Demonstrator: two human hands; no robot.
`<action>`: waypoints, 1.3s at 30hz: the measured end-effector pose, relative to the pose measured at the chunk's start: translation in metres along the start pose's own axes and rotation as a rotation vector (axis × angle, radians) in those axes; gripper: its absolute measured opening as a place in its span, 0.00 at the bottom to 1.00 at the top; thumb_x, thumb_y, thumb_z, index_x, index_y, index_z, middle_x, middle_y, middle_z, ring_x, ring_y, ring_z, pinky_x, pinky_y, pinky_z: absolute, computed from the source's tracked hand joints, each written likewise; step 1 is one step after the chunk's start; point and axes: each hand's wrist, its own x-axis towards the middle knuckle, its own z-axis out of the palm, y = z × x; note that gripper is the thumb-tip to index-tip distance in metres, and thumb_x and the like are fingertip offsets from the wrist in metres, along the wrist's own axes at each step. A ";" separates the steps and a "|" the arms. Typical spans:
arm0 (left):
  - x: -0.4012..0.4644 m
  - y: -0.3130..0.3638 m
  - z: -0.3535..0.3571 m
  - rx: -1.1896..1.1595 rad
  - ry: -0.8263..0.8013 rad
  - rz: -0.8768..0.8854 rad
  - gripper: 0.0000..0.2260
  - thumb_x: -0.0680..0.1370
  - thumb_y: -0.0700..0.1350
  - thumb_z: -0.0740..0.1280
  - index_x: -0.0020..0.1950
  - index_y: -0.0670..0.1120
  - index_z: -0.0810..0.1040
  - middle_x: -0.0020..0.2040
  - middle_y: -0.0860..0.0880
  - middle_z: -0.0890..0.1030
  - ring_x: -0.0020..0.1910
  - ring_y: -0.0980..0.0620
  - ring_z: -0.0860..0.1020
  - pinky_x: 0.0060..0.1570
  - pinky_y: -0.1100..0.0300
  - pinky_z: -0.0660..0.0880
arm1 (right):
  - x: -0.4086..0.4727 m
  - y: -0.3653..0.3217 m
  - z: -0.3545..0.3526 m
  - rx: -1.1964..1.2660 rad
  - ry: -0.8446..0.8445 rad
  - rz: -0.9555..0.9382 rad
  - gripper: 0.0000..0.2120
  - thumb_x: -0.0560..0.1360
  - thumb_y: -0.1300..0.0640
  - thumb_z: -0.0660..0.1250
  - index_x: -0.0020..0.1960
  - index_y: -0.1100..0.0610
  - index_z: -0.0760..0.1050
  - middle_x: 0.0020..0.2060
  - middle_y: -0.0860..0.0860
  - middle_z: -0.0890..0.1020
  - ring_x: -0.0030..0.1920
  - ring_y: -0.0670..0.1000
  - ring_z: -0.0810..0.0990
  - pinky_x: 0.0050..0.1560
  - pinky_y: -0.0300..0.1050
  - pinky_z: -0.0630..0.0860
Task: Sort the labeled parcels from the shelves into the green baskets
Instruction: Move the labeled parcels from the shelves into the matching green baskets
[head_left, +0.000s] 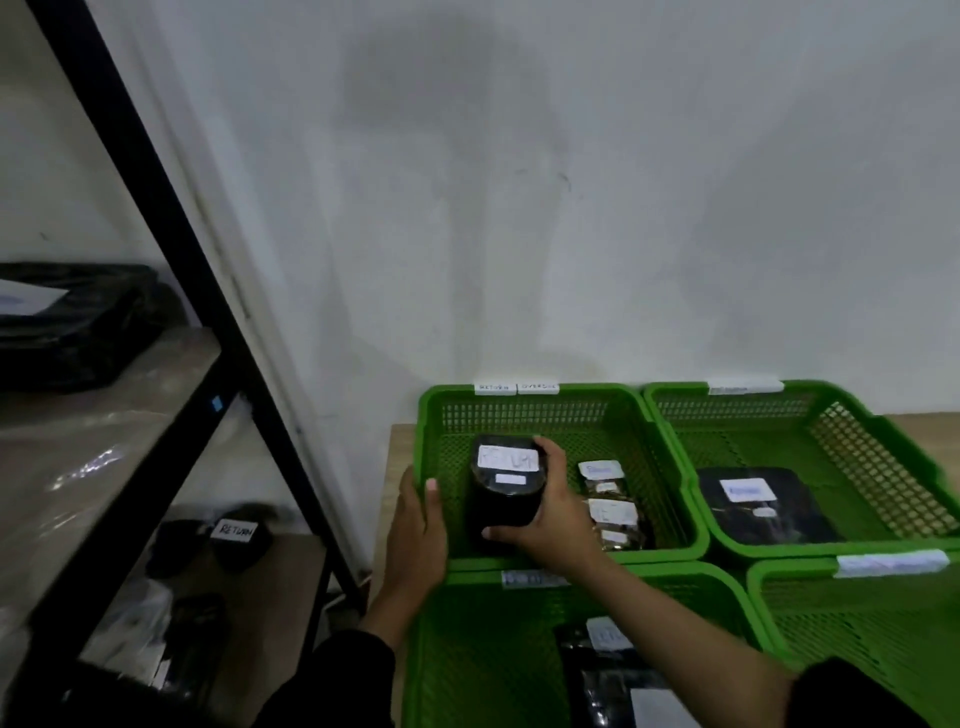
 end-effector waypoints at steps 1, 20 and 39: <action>0.001 -0.002 0.001 -0.017 0.015 0.008 0.23 0.81 0.54 0.48 0.75 0.47 0.57 0.71 0.47 0.69 0.68 0.48 0.68 0.60 0.63 0.60 | 0.004 0.001 0.012 -0.018 -0.026 -0.005 0.54 0.56 0.51 0.81 0.72 0.46 0.50 0.59 0.43 0.74 0.61 0.49 0.75 0.59 0.49 0.76; 0.008 -0.010 0.003 -0.022 0.015 0.002 0.28 0.75 0.54 0.48 0.74 0.48 0.58 0.65 0.45 0.73 0.60 0.47 0.73 0.59 0.56 0.70 | 0.008 0.005 0.025 -0.193 -0.220 -0.059 0.33 0.73 0.38 0.65 0.72 0.48 0.58 0.64 0.46 0.74 0.62 0.46 0.74 0.56 0.37 0.66; -0.010 0.068 -0.048 -0.001 0.064 0.054 0.24 0.81 0.53 0.53 0.73 0.42 0.59 0.71 0.38 0.64 0.68 0.40 0.67 0.66 0.50 0.64 | -0.071 -0.074 -0.083 -0.519 -0.166 -0.079 0.36 0.76 0.36 0.55 0.76 0.43 0.40 0.73 0.61 0.60 0.68 0.60 0.69 0.69 0.56 0.65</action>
